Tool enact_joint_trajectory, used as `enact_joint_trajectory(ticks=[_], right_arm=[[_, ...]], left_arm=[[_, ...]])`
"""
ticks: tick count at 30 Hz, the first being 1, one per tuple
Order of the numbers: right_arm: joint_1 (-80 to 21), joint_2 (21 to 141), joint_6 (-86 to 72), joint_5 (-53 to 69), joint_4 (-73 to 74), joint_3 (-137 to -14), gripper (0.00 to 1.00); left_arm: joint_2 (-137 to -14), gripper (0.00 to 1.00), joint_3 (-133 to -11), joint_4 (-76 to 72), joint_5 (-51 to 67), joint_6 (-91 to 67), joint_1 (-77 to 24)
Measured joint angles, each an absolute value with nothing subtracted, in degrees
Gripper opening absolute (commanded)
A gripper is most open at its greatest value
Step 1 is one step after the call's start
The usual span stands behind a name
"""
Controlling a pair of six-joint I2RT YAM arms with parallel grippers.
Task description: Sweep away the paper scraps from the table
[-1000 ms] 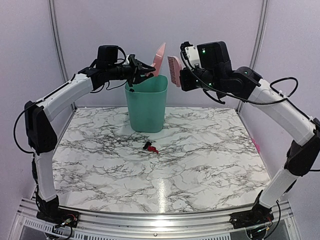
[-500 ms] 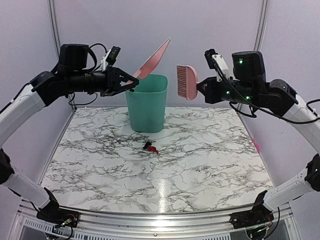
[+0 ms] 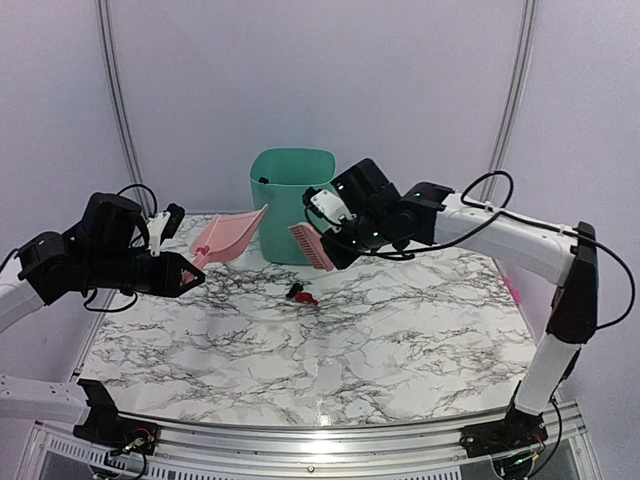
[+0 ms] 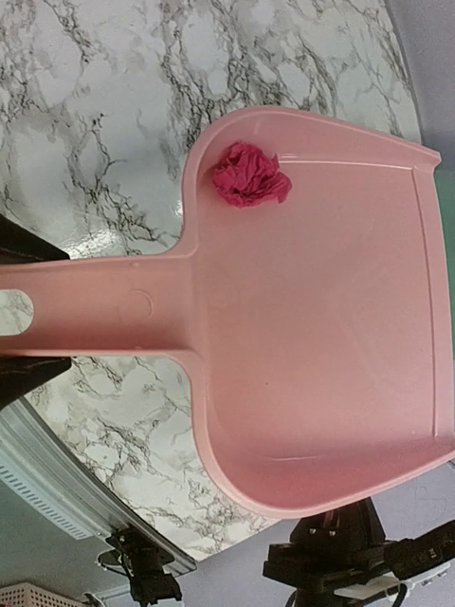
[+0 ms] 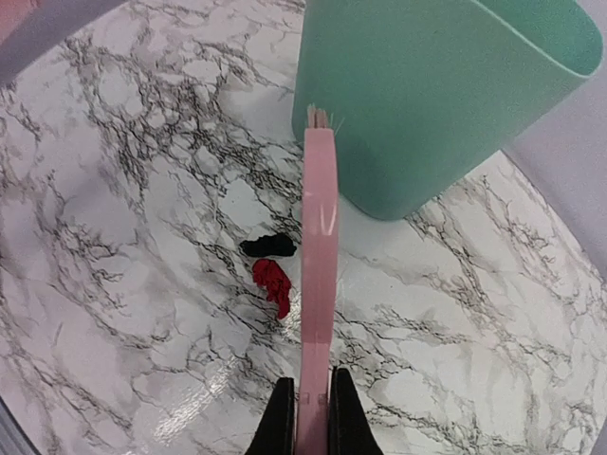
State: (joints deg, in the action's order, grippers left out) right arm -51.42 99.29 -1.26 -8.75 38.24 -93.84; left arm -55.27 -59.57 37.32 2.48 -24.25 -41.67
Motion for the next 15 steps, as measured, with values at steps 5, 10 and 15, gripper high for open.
enact_joint_trajectory(ticks=[5,10,15], right_arm=[[-54.8,109.5,7.5,-17.1,38.3,-99.5,0.0],[-56.4,115.7,13.7,-22.4,38.6,-101.6,0.0],[-56.9,118.9,18.6,-24.9,38.9,-101.2,0.0]], left_arm=[[-50.4,0.0,-54.9,39.4,-0.7,-25.5,-42.3],[-49.5,0.0,-52.1,39.8,-2.3,-25.9,-42.4],[-49.5,0.0,-50.6,40.2,-3.6,-25.9,-42.6]])
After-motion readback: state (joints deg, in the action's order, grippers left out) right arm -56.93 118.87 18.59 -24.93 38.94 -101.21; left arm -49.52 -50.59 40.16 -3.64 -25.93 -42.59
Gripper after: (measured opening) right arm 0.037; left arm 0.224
